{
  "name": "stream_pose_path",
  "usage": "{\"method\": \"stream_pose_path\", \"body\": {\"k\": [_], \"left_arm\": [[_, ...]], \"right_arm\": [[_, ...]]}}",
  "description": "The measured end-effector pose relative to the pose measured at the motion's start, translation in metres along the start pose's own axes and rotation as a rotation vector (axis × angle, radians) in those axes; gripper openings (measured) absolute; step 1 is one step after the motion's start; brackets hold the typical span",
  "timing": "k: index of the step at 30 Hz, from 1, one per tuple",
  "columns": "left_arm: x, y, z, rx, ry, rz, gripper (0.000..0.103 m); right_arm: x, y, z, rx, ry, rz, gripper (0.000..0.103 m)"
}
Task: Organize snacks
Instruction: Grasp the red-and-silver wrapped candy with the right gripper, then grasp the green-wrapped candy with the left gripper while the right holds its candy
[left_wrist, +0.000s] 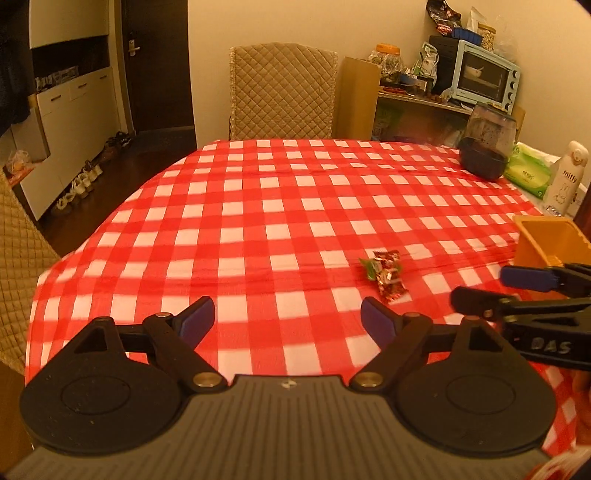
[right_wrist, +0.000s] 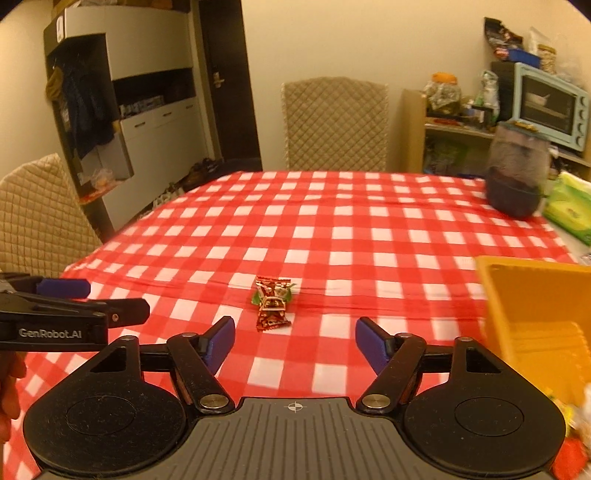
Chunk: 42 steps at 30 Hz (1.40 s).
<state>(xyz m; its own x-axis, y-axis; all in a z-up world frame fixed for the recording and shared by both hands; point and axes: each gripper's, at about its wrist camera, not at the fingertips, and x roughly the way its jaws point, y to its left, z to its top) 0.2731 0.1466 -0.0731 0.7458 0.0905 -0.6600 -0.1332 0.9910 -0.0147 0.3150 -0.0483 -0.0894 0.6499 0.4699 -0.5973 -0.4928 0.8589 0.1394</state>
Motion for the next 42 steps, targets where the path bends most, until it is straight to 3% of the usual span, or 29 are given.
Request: {"method": "stream_pose_path", "body": {"k": [10,16,19,24,30,35,42], "left_arm": [[0.040,0.010,0.014,-0.045,0.013,0.007,0.085],[0.046,0.011,0.013,-0.056,0.025,0.001,0.085],[0.049,0.011,0.011,-0.048,0.039,-0.004,0.085],[0.051,0.005,0.012,-0.029,0.043,-0.035,0.085],[0.066,-0.013,0.012,0.071,0.049,-0.106,0.083],[0.084,-0.035,0.013,0.201,0.033,-0.149,0.076],[0.109,-0.056,0.018,0.292,0.013,-0.187,0.062]], "right_arm": [[0.071,0.002,0.012,0.004,0.038,0.059,0.046],[0.103,0.005,0.011,-0.006,0.072,0.057,0.035],[0.108,0.005,0.010,-0.002,0.083,0.047,0.024],[0.097,-0.001,0.012,0.018,0.086,0.030,0.021],[0.075,-0.021,0.017,0.054,0.093,-0.024,0.020],[0.072,-0.040,0.013,0.086,0.133,-0.047,0.020],[0.075,-0.046,0.013,0.095,0.139,-0.052,0.020]]}}
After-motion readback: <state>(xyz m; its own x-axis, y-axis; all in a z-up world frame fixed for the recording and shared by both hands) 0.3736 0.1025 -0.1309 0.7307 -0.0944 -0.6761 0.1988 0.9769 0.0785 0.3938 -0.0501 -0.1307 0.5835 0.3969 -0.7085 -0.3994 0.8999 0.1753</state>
